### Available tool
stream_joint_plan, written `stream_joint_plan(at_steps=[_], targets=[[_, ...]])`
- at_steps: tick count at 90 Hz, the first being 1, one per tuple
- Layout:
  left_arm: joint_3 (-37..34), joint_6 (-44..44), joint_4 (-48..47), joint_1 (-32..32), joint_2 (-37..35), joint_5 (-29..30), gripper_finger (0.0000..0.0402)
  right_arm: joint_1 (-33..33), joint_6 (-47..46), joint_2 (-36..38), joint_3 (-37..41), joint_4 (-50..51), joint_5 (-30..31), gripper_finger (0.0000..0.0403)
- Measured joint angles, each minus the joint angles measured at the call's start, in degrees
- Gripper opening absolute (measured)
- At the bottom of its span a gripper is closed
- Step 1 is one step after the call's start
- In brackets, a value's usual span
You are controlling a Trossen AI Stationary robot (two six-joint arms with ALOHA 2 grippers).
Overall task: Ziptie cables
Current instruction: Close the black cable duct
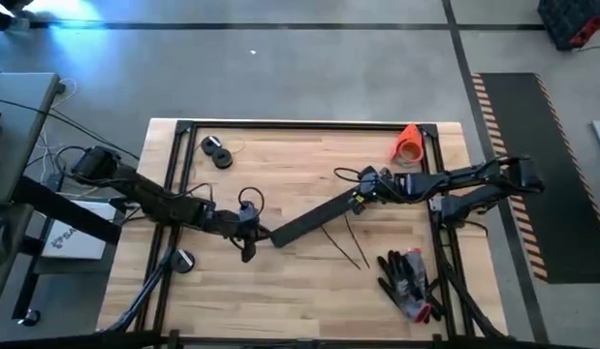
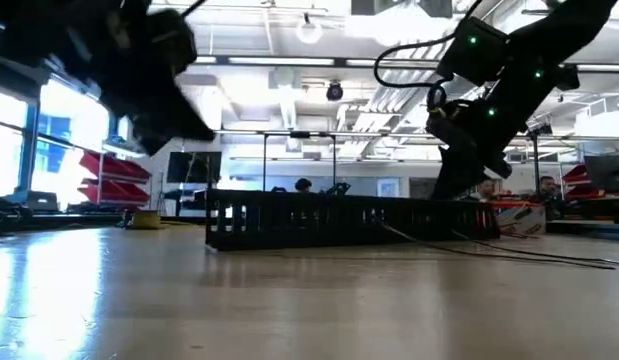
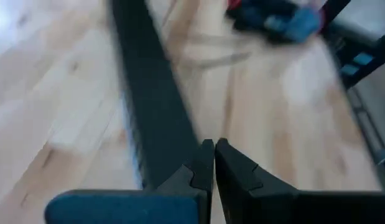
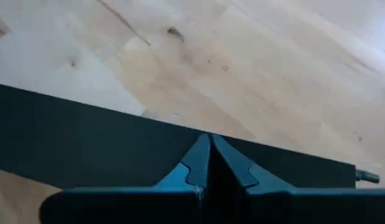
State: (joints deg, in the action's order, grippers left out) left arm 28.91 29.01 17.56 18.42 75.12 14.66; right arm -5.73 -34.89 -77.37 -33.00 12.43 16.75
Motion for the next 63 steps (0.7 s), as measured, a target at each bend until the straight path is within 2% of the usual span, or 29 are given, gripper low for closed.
stream_joint_plan(at_steps=[9,22,32,43,63], targets=[[0.9,-2.06,2.89,-1.19,1.18,0.02,0.0,1.26,3.02,-0.29,-3.79,1.61,-0.01,0.0],[1.21,-2.25,5.91,-4.05,3.77,-1.3,0.0,1.64,5.21,0.82,-10.73,11.07,6.6,0.0],[1.19,-1.19,7.59,-5.56,7.93,-3.18,0.0,1.31,5.56,0.66,-12.23,15.1,9.96,0.0],[1.24,0.54,10.19,-6.19,12.89,-6.93,0.0,0.12,4.9,0.74,-7.41,11.0,8.03,0.0],[1.55,3.36,7.21,-6.2,18.35,-9.84,0.0,-2.29,-1.16,1.03,3.71,-0.44,3.69,0.0]])
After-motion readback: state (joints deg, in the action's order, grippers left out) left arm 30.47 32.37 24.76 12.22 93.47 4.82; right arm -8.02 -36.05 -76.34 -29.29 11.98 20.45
